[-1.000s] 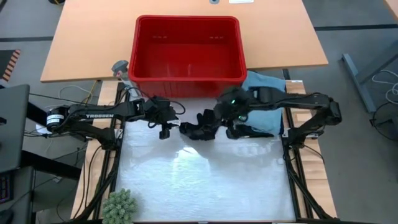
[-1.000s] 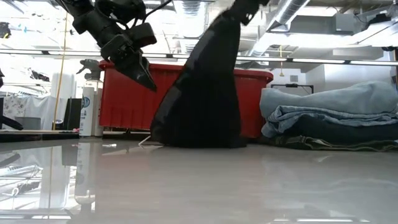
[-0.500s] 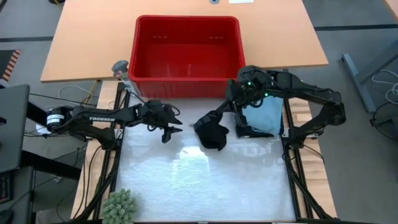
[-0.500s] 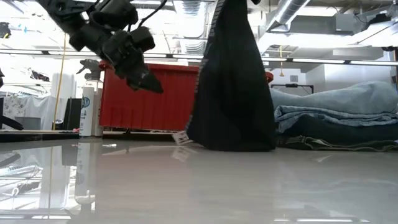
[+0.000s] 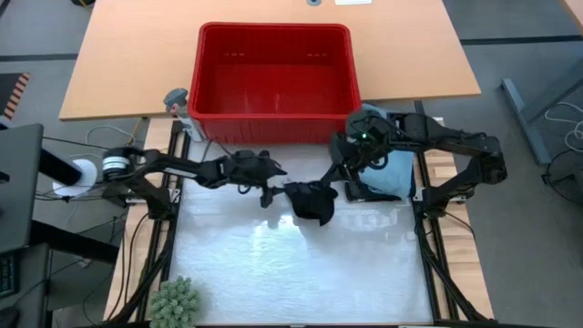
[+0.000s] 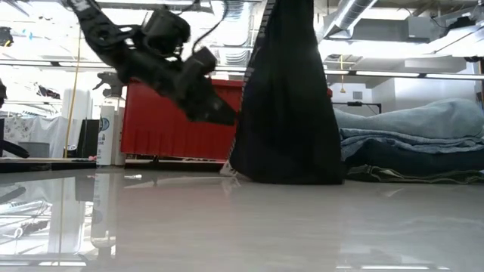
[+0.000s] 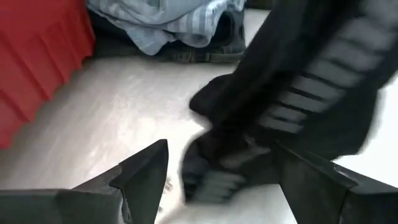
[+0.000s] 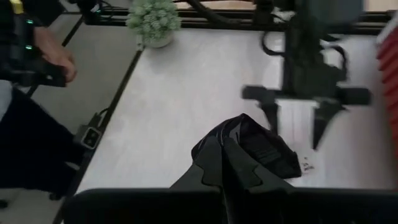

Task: Fold Laundry from Bin
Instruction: Fold the black boxer short

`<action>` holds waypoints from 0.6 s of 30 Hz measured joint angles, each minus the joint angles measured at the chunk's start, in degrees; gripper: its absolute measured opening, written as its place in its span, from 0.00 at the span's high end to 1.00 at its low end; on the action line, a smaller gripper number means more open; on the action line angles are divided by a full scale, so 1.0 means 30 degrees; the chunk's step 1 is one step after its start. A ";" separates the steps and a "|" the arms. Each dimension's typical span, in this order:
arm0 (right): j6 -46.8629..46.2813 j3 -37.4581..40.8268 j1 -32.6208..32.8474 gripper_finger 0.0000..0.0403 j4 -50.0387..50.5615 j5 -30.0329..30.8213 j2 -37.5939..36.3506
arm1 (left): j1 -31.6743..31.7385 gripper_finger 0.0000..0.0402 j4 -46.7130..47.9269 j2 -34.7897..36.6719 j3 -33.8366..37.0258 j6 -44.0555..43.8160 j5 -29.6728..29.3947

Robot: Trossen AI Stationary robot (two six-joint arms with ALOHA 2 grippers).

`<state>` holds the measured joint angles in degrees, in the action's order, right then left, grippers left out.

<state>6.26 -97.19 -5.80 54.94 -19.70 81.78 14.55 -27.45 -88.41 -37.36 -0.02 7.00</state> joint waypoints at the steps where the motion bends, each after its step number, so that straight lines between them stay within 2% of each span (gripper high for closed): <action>1: -0.0080 0.0000 0.0178 0.95 0.0007 0.0000 0.0000 | -0.0002 0.32 0.0072 -0.0467 -0.0334 0.0361 -0.0082; 6: -0.0412 0.0000 0.0928 0.95 0.0059 -0.0007 0.0000 | 0.0100 0.31 0.0380 -0.2236 -0.1948 0.1380 -0.0189; 7: -0.0554 0.0000 0.1009 0.95 0.0091 -0.0007 0.0000 | 0.0107 0.31 0.0453 -0.2523 -0.2275 0.1538 0.0528; 11: -0.0727 0.0000 0.1310 0.95 0.0368 0.0033 0.0000 | 0.0078 0.31 0.2596 -0.3213 -0.3358 0.2075 0.5848; 13: -0.0729 0.0000 0.1288 0.95 0.0627 0.0036 0.0000 | 0.0071 0.31 0.3578 -0.3262 -0.3590 0.1784 0.7455; 18: -0.0666 0.0007 0.1282 0.95 0.0799 0.0042 0.0000 | 0.0467 0.31 0.4135 -0.3232 -0.3701 0.1605 0.7488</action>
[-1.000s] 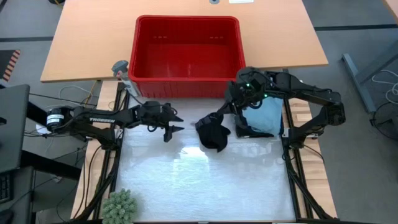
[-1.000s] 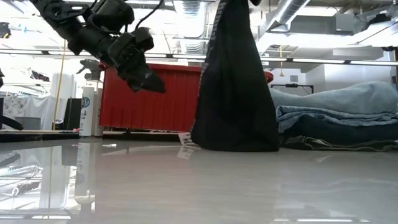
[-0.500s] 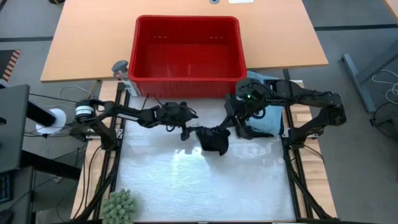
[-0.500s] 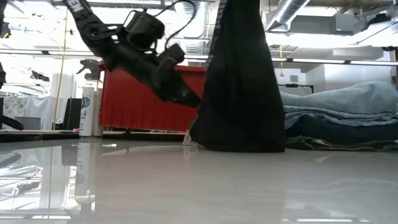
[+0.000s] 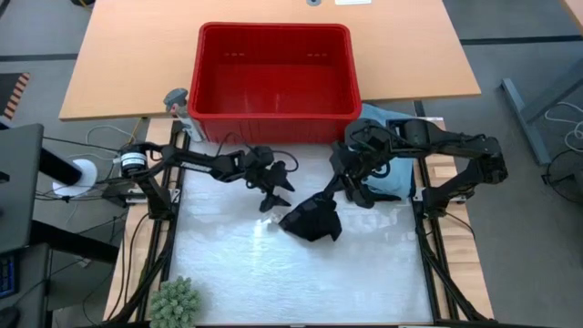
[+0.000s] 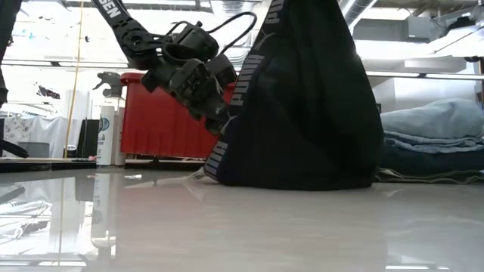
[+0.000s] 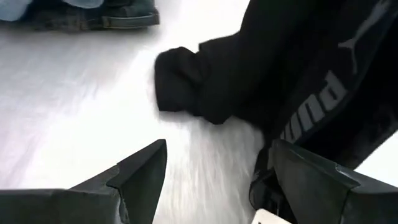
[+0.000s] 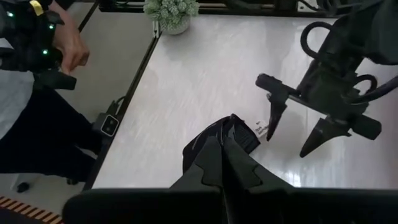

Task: Fold Laundry from Bin
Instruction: Fold the black boxer short

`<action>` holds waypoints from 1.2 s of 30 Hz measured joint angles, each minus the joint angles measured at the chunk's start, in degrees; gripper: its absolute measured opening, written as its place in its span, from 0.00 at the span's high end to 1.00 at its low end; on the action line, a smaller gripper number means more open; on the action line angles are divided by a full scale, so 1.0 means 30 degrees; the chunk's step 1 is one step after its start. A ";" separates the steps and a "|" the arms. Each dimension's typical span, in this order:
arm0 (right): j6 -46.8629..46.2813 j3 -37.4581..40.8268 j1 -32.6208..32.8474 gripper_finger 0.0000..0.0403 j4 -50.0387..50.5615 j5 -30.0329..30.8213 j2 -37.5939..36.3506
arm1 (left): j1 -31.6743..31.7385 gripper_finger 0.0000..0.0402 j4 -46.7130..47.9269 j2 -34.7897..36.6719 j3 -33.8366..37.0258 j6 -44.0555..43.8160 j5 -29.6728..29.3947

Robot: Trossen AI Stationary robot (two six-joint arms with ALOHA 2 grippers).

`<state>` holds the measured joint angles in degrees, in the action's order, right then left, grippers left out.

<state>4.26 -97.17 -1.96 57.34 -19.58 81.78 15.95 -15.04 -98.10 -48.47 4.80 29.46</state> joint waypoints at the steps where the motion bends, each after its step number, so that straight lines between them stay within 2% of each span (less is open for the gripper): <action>1: 0.0010 0.0000 -0.0003 0.95 0.0021 0.0002 0.0000 | 0.0112 0.31 -0.0002 0.0005 -0.0007 -0.0029 0.0014; 7: 0.0034 0.0000 -0.0145 0.95 0.0085 0.0009 0.0000 | 0.0665 0.31 -0.0316 0.0044 -0.0007 -0.4527 0.0099; 12: 0.0206 0.0000 -0.0146 0.95 0.0108 0.0009 0.0000 | 0.0688 0.31 -0.0054 0.0058 -0.0001 -0.4624 0.1615; 15: 0.0236 0.0000 -0.0146 0.95 0.0104 0.0009 0.0000 | 0.0636 0.31 -0.0175 0.0058 0.0000 -0.5779 0.1676; 19: 0.0298 0.0000 -0.0146 0.95 0.0104 0.0017 0.0000 | 0.0739 0.31 -0.0155 0.0058 0.0000 -0.5346 0.2119; 21: 0.0302 0.0000 -0.0146 0.95 0.0104 0.0024 0.0000 | 0.0670 0.31 -0.0010 0.0058 -0.0001 -0.4601 0.1168; 23: 0.0379 0.0000 -0.0205 0.95 0.0104 0.0046 0.0000 | 0.0559 0.31 -0.0302 0.0058 0.0000 -0.4141 -0.0911; 25: 0.0388 0.0000 -0.0353 0.95 0.0105 0.0045 0.0007 | 0.0536 0.31 -0.1169 0.0058 -0.0013 -0.4904 -0.3004; 26: 0.0374 0.0000 -0.0416 0.95 0.0104 0.0046 0.0000 | 0.0591 0.31 -0.1225 0.0058 -0.0094 -0.5129 -0.3206; 28: 0.0374 0.0000 -0.0537 0.95 0.0124 0.0046 0.0000 | 0.1174 0.31 -0.1112 0.0207 -0.0172 -0.4929 -0.1091; 32: 0.0529 0.0000 -0.0658 0.95 0.0179 0.0026 0.0000 | 0.2782 0.31 -0.1240 0.0891 -0.0043 -0.5434 0.6279; 34: 0.0593 0.0007 -0.0656 0.95 0.0223 -0.0005 0.0000 | 0.3525 0.31 -0.1326 0.1389 0.0292 -0.5996 0.8171; 36: 0.0674 0.0015 -0.0656 0.95 0.0287 -0.0013 0.0000 | 0.4022 0.31 -0.1127 0.2262 0.1080 -0.6204 0.8675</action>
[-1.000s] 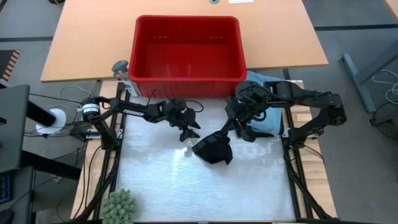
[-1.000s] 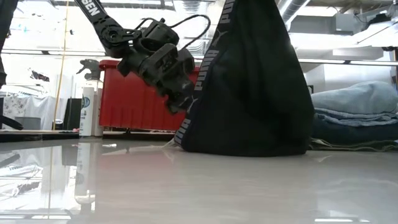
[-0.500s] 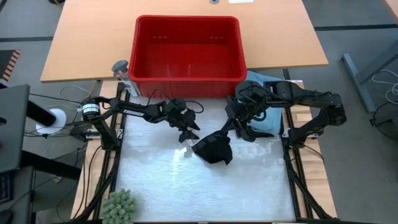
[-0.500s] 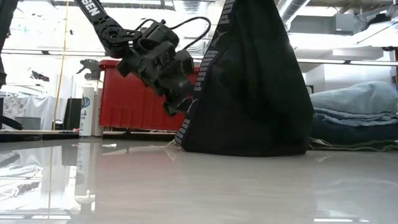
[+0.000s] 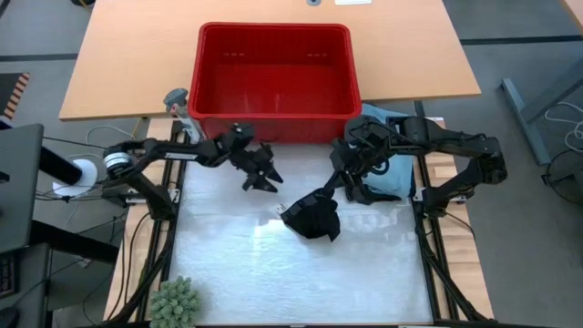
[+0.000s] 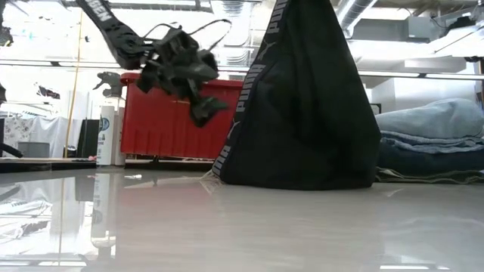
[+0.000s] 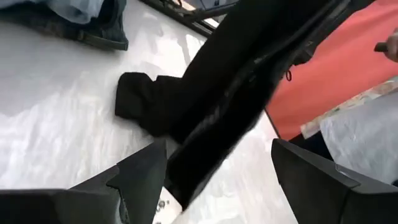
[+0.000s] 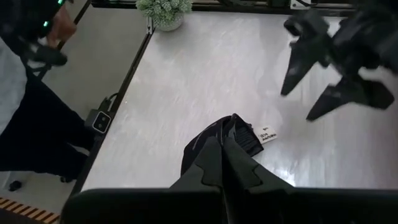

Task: Fold Laundry from Bin
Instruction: Fold the black boxer short

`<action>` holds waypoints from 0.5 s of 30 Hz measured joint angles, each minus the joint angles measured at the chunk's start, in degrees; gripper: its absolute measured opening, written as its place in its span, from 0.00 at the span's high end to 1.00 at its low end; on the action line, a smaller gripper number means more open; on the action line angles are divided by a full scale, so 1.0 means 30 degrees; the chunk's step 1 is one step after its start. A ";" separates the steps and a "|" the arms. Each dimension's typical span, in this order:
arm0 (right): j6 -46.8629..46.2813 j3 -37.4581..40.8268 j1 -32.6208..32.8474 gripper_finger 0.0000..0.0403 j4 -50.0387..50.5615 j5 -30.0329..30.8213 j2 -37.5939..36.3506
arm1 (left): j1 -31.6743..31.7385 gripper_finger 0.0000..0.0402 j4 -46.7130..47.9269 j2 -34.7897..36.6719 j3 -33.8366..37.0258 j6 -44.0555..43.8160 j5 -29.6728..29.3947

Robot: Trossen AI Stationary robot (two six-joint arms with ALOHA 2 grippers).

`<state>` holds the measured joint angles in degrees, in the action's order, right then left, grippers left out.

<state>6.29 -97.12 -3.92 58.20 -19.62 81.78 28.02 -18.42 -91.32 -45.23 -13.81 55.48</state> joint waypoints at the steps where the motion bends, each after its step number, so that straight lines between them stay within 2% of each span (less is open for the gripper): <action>1: 0.0068 0.0000 0.0000 0.95 0.0034 -0.0007 0.0000 | 0.0138 0.31 -0.0014 0.0539 0.0395 -0.0003 -0.0056; 4: 0.0333 0.0000 -0.0004 0.95 0.0178 0.0000 0.0000 | 0.0134 0.31 -0.0143 0.2476 0.1921 0.0008 -0.1351; 8: 0.0401 0.0000 -0.0259 0.95 0.0426 0.0000 0.0003 | -0.1758 0.31 -0.0615 0.4153 0.3481 0.1325 -0.5897; 12: 0.0361 0.0000 -0.0744 0.95 0.0451 0.0000 0.0000 | -0.3907 0.31 -0.2165 0.4024 0.3827 0.2804 -0.9031; 15: 0.0457 0.0000 -0.1008 0.95 0.0399 -0.0027 0.0000 | -0.4633 0.31 -0.2849 0.3225 0.3752 0.3322 -1.1616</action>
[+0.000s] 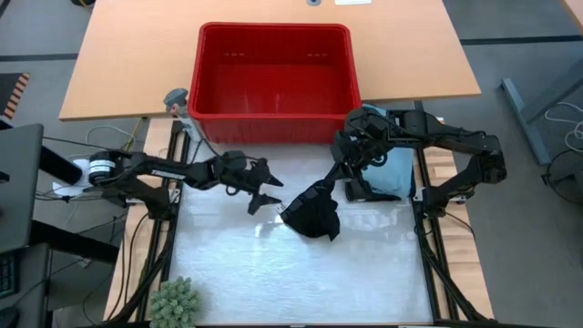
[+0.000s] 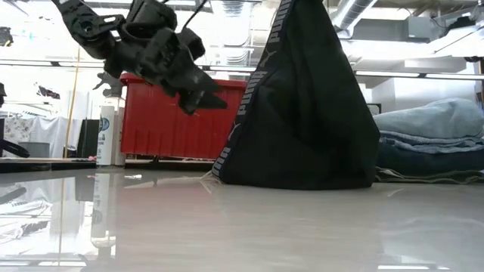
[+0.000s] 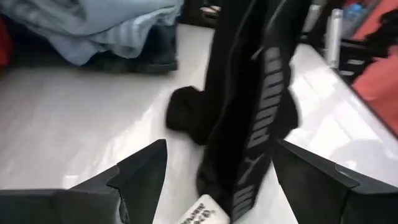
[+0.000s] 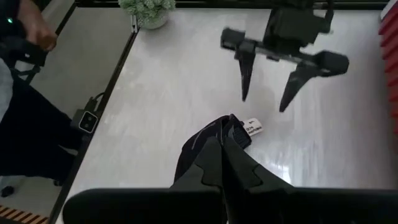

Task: Fold Laundry from Bin
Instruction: Fold the black boxer short

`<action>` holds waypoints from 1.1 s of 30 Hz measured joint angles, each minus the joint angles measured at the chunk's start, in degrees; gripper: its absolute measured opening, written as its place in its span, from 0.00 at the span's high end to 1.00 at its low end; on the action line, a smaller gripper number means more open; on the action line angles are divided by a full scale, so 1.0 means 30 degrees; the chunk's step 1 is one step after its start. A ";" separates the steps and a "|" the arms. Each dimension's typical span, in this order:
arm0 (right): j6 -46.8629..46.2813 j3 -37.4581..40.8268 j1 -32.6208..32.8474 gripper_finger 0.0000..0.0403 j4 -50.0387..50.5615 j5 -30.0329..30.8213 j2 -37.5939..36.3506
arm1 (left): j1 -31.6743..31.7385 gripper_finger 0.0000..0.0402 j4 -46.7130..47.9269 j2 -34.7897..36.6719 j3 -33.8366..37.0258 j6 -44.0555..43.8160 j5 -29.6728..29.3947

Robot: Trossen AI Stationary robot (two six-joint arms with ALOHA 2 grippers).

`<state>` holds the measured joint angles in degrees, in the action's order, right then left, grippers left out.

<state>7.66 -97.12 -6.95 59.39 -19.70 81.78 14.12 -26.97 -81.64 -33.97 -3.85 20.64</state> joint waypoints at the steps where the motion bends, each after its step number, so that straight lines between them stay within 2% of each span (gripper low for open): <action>1: 0.0055 0.0000 -0.0012 0.95 -0.0013 -0.0028 0.0005 | 0.0001 0.31 -0.0395 -0.0381 0.0013 -0.0005 -0.0246; 8: 0.0118 0.0000 0.0010 0.95 0.0052 -0.0111 0.0000 | -0.0104 0.31 -0.4076 -0.3642 0.0006 -0.2954 0.2035; 13: 0.0111 0.0000 0.0017 0.95 0.0111 -0.0133 0.0000 | -0.0802 0.31 -0.6055 -0.5554 -0.0002 -0.2561 0.1883; 18: 0.0104 0.0000 0.0017 0.95 0.0108 -0.0133 0.0000 | -0.1414 0.31 -0.6298 -0.7482 -0.0246 -0.2114 0.1237; 22: 0.0104 0.0000 0.0017 0.95 0.0023 -0.0133 0.0000 | -0.1793 0.31 -0.7845 -0.8961 -0.1547 -0.2073 0.1290; 25: -0.0046 0.0000 0.0031 0.95 0.0031 -0.0133 0.0000 | -0.1964 0.33 -0.7044 -1.0046 -0.2754 -0.1953 0.1744; 27: -0.0183 0.0000 0.0049 0.95 0.0031 -0.0140 0.0000 | -0.1949 0.38 -0.6330 -1.0629 -0.3552 -0.1949 0.2500; 29: -0.0213 0.0000 0.0068 0.95 0.0034 -0.0318 0.0000 | -0.1928 0.48 -0.5676 -1.0978 -0.4111 -0.2014 0.2765; 33: -0.0253 0.0000 0.0068 0.95 -0.0027 -0.0424 0.0000 | -0.1688 0.78 -0.3778 -1.0825 -0.4541 -0.2643 0.3260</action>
<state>6.90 -97.12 -6.74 59.31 -20.97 81.78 9.06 -38.30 -114.12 -47.59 -11.78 30.42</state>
